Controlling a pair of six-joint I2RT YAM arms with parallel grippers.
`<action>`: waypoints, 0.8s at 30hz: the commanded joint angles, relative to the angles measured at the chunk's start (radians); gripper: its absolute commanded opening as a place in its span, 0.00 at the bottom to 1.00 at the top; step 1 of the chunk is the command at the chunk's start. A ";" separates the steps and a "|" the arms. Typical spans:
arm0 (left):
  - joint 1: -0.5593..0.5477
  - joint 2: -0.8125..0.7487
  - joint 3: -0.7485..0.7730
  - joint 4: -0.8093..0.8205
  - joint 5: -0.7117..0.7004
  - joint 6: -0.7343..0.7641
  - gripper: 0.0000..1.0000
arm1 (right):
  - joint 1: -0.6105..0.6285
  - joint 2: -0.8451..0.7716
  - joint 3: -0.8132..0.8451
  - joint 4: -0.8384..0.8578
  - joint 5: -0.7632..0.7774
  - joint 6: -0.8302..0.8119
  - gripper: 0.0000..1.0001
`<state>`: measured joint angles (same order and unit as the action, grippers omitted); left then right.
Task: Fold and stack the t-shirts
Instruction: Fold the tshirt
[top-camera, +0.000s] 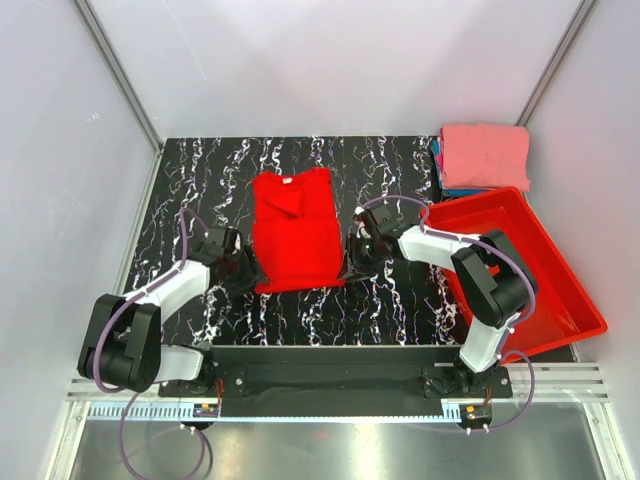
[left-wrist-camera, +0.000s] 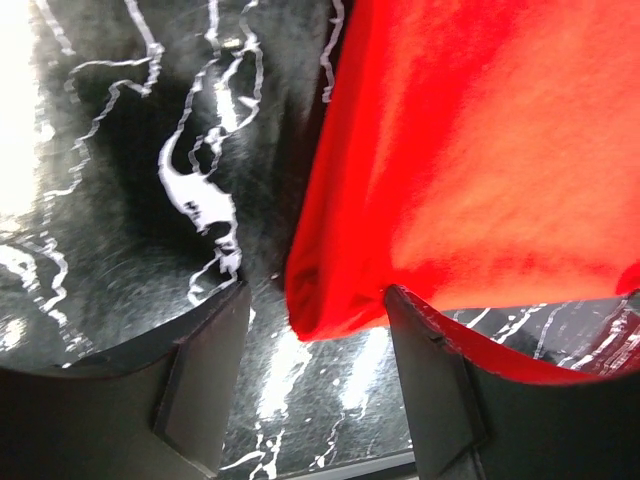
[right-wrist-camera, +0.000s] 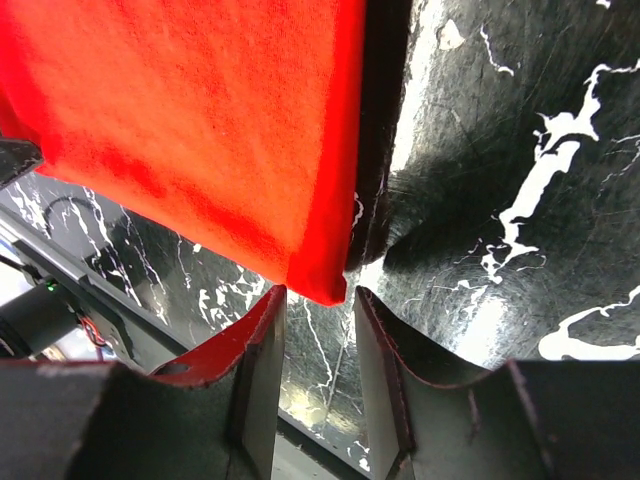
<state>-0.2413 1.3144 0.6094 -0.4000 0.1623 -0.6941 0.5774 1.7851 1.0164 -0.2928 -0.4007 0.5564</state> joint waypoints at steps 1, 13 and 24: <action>0.002 0.022 -0.036 0.055 0.057 -0.015 0.62 | 0.016 0.008 -0.007 0.034 0.023 0.042 0.41; 0.002 0.003 -0.094 0.075 0.071 -0.013 0.22 | 0.016 0.020 -0.088 0.129 -0.006 0.086 0.08; -0.024 -0.191 -0.132 0.023 0.120 -0.033 0.00 | 0.099 -0.183 -0.191 0.073 0.057 0.083 0.00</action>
<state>-0.2501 1.2045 0.4980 -0.3378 0.2478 -0.7170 0.6277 1.7020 0.8608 -0.1822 -0.3840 0.6376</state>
